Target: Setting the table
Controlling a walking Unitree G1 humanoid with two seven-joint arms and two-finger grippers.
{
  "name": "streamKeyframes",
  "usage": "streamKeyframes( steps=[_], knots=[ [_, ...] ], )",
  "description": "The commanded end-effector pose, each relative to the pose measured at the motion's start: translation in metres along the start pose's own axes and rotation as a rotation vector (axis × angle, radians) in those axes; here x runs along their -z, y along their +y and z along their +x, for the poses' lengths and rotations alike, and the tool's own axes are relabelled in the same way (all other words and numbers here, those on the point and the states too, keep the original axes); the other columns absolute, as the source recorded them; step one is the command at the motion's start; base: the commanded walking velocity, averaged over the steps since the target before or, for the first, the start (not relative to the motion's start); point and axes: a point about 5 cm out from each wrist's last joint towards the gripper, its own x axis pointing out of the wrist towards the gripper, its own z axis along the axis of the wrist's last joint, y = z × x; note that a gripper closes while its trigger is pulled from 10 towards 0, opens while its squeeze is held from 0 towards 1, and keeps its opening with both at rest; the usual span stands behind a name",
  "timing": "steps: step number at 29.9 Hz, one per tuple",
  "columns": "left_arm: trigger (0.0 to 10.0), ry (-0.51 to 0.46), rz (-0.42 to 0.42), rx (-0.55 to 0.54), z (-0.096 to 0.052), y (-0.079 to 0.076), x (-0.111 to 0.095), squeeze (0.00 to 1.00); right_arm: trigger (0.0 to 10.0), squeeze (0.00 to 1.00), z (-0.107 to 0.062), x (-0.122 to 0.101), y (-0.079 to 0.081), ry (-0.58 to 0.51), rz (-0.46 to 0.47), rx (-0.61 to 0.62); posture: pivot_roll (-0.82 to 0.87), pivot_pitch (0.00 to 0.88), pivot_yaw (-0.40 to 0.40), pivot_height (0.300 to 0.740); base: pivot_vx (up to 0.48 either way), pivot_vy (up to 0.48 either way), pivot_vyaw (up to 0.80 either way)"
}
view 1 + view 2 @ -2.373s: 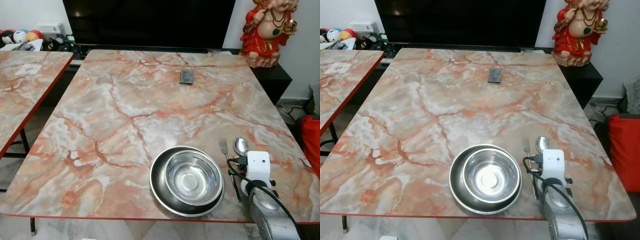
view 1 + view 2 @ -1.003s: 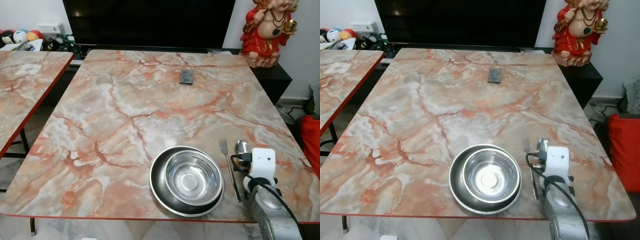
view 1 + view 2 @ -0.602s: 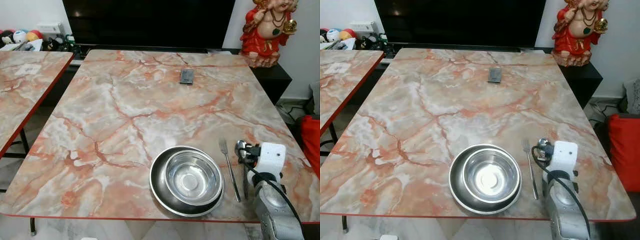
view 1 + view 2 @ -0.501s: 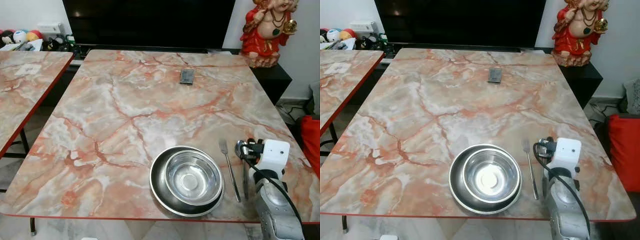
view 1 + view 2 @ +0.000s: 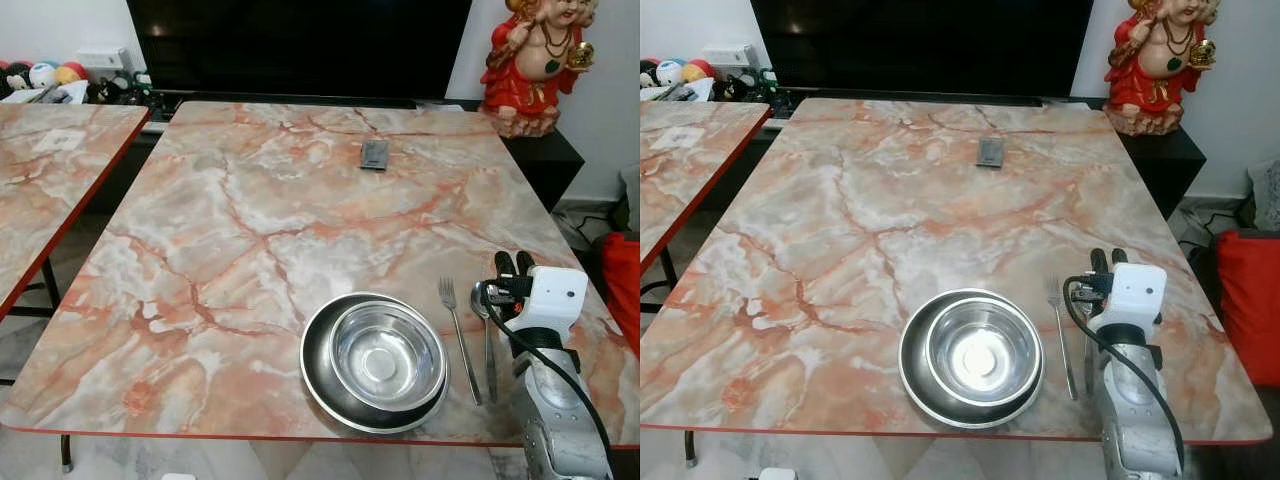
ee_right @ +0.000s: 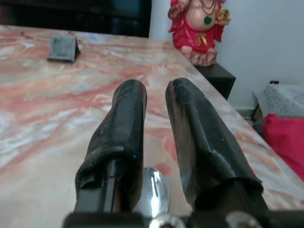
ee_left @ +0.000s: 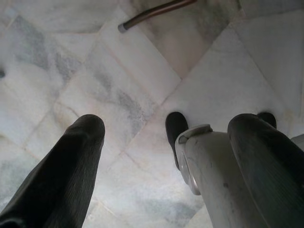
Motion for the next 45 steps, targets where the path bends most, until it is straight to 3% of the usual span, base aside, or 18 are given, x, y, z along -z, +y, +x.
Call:
streamKeyframes(
  steps=[1, 7, 34, 45],
  knots=[
    [10.0, 0.019, -0.009, -0.008, -0.001, 0.002, 0.004, 0.0, 10.0, 0.0, 0.002, 0.0, 0.002, -0.009, -0.006, -0.004, -0.03, 0.027, -0.015, 0.74, 0.0, 0.0, 0.0],
    [10.0, 0.04, -0.021, -0.016, -0.002, 0.005, 0.006, 0.0, 10.0, 0.0, 0.002, 0.0, 0.01, -0.024, 0.013, -0.007, -0.03, 0.0, -0.014, 0.74, 0.0, 0.0, 0.0],
    [10.0, 0.083, -0.022, -0.026, -0.005, 0.006, 0.017, 0.0, 10.0, 0.0, 0.001, -0.014, 0.021, -0.143, -0.006, -0.027, -0.01, 0.0, -0.017, 0.74, 0.0, 0.48, 0.0],
    [10.0, 0.122, -0.041, -0.041, -0.017, 0.011, 0.04, 0.0, 10.0, 0.0, 0.001, -0.017, 0.03, -0.171, -0.024, -0.067, 0.0, 0.013, -0.026, 0.74, 0.0, 0.48, 0.55]
  ],
)
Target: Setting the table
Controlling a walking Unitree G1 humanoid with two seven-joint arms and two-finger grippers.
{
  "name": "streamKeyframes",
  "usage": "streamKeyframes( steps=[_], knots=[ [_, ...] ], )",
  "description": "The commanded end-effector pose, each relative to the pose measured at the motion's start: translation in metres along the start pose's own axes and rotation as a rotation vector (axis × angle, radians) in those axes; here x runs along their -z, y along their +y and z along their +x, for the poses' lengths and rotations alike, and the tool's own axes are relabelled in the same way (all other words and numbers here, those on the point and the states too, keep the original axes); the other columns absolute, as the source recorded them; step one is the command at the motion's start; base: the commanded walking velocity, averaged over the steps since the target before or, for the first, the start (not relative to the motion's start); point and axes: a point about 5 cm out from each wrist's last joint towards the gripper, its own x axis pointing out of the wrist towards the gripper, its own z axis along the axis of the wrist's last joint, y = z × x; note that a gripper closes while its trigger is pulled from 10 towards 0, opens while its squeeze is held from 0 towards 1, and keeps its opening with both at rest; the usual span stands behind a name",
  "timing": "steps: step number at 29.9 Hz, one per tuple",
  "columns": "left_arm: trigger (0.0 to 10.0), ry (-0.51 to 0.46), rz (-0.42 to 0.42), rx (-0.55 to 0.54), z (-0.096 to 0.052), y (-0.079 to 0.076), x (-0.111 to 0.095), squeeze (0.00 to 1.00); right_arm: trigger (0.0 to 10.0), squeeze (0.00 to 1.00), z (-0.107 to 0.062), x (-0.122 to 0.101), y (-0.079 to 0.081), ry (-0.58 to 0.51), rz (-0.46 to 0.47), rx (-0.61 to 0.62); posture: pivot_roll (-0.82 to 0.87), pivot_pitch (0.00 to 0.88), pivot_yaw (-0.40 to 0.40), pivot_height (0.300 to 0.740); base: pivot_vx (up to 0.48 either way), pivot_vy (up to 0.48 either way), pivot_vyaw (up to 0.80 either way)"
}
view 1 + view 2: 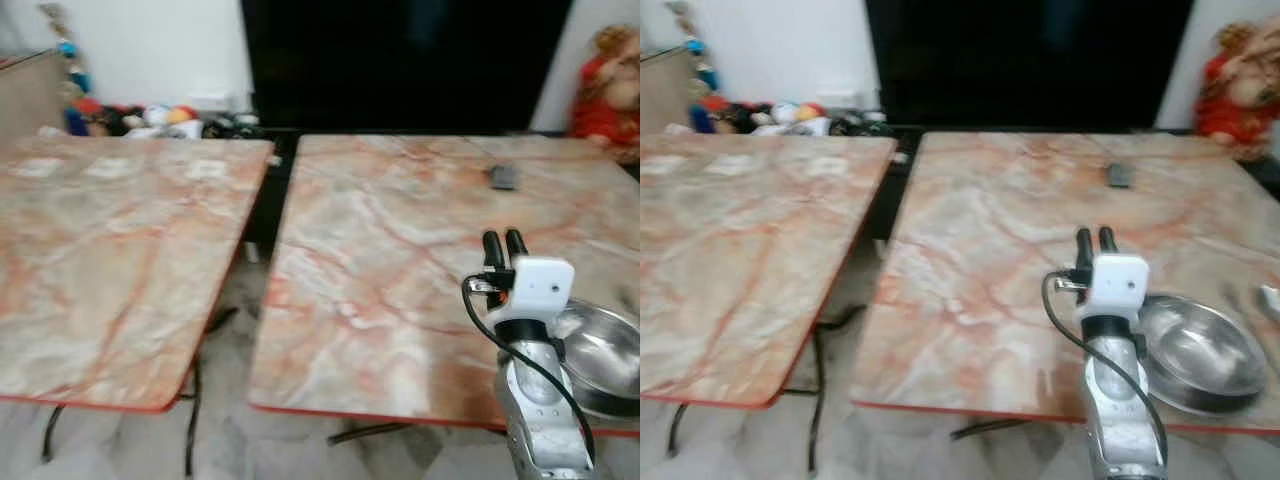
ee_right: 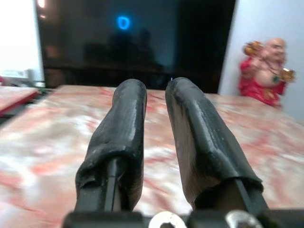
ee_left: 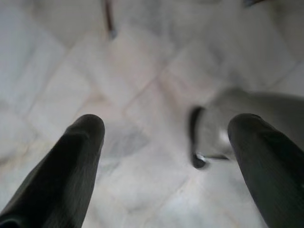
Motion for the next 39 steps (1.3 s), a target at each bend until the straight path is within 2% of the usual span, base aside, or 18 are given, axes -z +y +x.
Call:
streamKeyframes(
  steps=[1, 4, 21, 28, 39],
  knots=[
    [10.0, -0.003, 0.005, -0.018, -0.002, 0.008, 0.002, 0.0, 10.0, 0.0, 0.003, -0.006, 0.008, -0.026, 0.008, -0.021, 0.0, 0.015, -0.026, 0.74, 0.0, 0.48, 0.8],
    [10.0, 0.0, 0.003, -0.018, -0.003, 0.009, 0.004, 0.0, 10.0, 0.0, 0.003, -0.006, 0.009, -0.023, 0.01, -0.021, 0.0, 0.019, -0.026, 0.74, 0.0, 0.48, 0.8],
    [10.0, 0.001, 0.003, -0.016, -0.003, 0.008, 0.005, 0.0, 10.0, 0.0, -0.003, -0.003, 0.007, -0.009, 0.027, -0.005, 0.0, 0.037, -0.028, 0.74, 0.0, 0.48, 0.0],
    [10.0, 0.004, 0.003, -0.016, -0.004, 0.008, 0.007, 0.0, 10.0, 0.0, -0.009, -0.002, 0.005, -0.005, 0.046, 0.018, 0.0, 0.043, -0.027, 0.74, 0.0, 0.48, 0.0],
    [10.0, 0.0, 0.004, -0.014, -0.003, 0.008, 0.005, 0.0, 10.0, 0.0, -0.024, 0.003, 0.002, 0.03, 0.024, 0.048, -0.01, 0.057, -0.028, 0.74, 0.0, 0.48, 0.0]
  ],
)
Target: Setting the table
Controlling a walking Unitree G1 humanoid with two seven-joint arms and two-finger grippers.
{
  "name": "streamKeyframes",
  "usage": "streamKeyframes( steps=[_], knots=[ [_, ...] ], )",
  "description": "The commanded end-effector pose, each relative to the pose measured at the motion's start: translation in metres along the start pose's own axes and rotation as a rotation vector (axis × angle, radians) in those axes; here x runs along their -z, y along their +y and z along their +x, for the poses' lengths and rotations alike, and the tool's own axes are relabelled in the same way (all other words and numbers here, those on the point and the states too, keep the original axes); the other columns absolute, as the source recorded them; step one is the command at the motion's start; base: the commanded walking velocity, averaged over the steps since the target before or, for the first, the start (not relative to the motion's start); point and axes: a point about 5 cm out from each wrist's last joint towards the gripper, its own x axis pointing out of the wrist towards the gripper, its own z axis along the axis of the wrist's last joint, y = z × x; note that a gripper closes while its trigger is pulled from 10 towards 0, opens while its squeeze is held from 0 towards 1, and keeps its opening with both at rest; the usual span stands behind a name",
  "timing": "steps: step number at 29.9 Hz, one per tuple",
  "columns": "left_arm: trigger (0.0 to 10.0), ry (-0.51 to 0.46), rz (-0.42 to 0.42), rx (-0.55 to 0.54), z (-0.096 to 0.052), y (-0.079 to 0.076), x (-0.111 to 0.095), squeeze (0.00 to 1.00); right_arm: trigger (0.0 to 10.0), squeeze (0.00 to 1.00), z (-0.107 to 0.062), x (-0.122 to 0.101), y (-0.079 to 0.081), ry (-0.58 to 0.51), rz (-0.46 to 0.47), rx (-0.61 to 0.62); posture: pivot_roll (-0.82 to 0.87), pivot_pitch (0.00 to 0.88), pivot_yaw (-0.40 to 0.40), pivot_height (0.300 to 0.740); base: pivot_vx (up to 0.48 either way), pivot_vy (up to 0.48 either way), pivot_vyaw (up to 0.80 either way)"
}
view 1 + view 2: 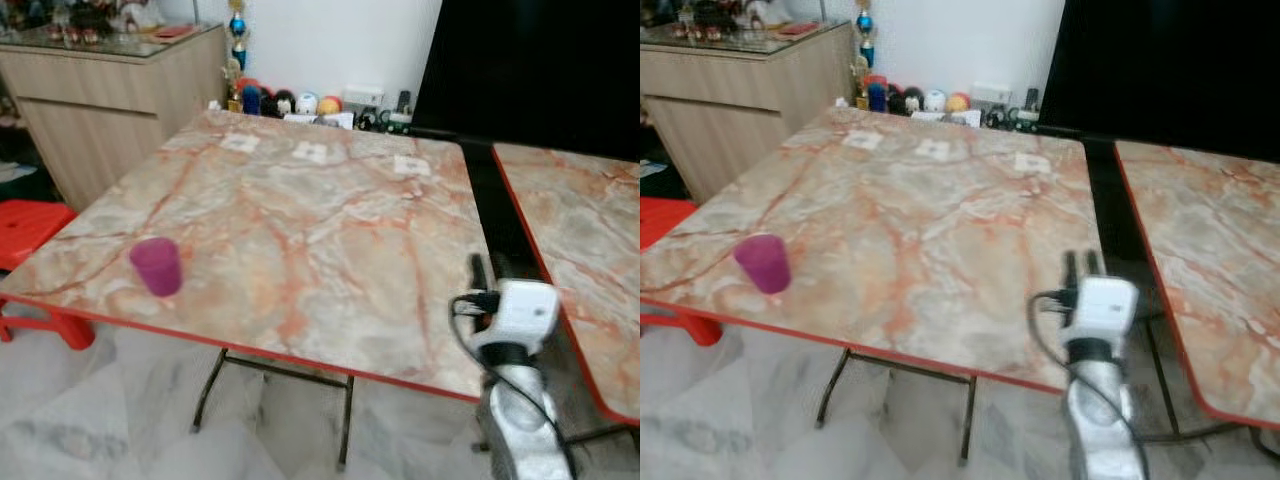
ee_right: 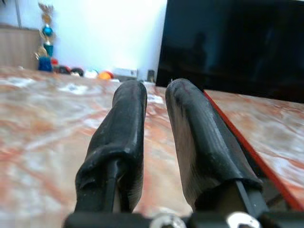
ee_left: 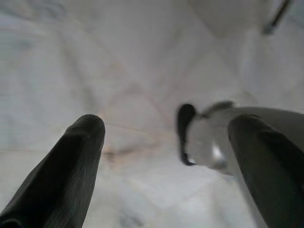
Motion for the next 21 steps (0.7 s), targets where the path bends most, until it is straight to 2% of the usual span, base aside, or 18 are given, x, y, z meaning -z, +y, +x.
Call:
streamKeyframes(
  steps=[1, 13, 19, 21],
  knots=[
    [10.0, 0.03, -0.008, 0.018, -0.002, -0.007, 0.009, 0.0, 10.0, 0.0, -0.003, 0.001, -0.013, 0.014, -0.023, 0.043, -0.01, 0.058, -0.028, 0.74, 0.0, 0.48, 0.0],
    [10.0, 0.029, -0.009, 0.017, 0.0, -0.008, 0.006, 0.0, 10.0, 0.0, 0.001, -0.001, -0.012, 0.005, -0.022, 0.046, 0.0, 0.066, -0.034, 0.74, 0.0, 0.48, 0.0],
    [10.0, 0.027, -0.003, 0.022, 0.0, -0.01, 0.006, 0.0, 10.0, 0.0, -0.008, 0.002, -0.02, 0.029, -0.052, 0.085, 0.0, 0.069, -0.034, 0.74, 0.0, 0.045, 0.0],
    [10.0, 0.028, 0.0, 0.024, -0.001, -0.011, 0.008, 0.0, 10.0, 0.0, -0.014, 0.003, -0.031, 0.044, -0.095, 0.161, 0.0, 0.075, -0.036, 0.74, 0.0, 0.0, 0.0]
  ],
)
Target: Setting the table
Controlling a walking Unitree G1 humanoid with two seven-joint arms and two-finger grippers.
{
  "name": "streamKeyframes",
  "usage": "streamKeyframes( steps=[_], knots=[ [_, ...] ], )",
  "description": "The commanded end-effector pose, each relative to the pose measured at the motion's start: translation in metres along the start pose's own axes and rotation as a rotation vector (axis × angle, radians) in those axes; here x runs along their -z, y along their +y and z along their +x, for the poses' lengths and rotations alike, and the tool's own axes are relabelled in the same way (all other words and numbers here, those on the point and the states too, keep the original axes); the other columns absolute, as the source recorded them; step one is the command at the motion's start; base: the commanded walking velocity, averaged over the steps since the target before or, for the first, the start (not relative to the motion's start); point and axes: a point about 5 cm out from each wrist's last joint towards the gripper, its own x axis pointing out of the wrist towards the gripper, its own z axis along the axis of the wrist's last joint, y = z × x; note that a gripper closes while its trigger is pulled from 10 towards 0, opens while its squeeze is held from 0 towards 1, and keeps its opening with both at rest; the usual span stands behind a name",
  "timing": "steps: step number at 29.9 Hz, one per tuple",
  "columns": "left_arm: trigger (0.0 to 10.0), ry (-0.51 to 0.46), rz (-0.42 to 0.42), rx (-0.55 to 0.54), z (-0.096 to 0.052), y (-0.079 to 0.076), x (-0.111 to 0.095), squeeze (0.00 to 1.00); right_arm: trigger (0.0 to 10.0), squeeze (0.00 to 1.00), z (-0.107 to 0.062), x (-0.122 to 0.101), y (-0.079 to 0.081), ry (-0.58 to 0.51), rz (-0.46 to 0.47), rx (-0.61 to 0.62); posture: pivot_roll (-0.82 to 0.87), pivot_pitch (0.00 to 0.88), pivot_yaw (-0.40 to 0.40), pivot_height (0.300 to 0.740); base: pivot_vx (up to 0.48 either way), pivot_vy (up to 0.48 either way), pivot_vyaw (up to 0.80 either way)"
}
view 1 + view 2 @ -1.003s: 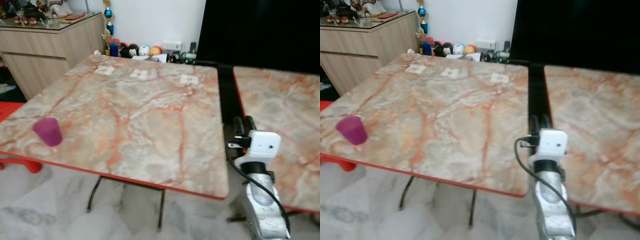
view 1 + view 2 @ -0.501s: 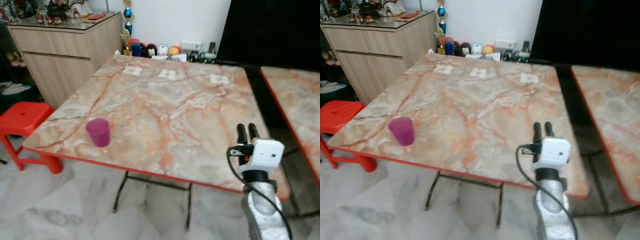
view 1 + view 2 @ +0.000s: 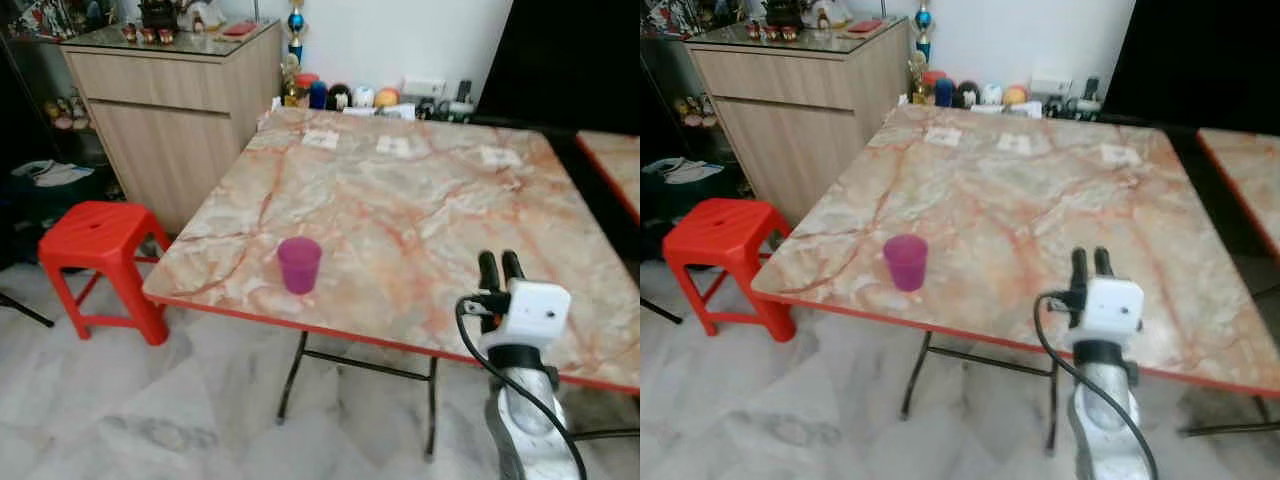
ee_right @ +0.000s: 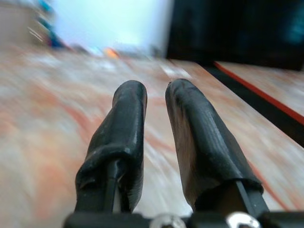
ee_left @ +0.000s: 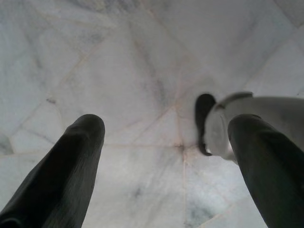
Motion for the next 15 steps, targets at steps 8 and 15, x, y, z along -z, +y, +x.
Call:
streamKeyframes(
  steps=[8, 15],
  knots=[
    [10.0, 0.02, 0.016, -0.002, 0.001, 0.0, 0.0, 0.0, 10.0, 0.0, -0.034, 0.028, -0.054, 0.256, -0.193, 0.369, 0.0, 0.082, -0.041, 0.74, 0.0, 0.0, 0.0],
    [10.0, 0.02, 0.017, -0.003, 0.001, 0.0, 0.0, 0.0, 10.0, 0.0, -0.057, 0.072, -0.046, 0.572, -0.11, 0.318, 0.0, 0.084, -0.045, 0.74, 0.0, 0.0, 0.0]
  ],
)
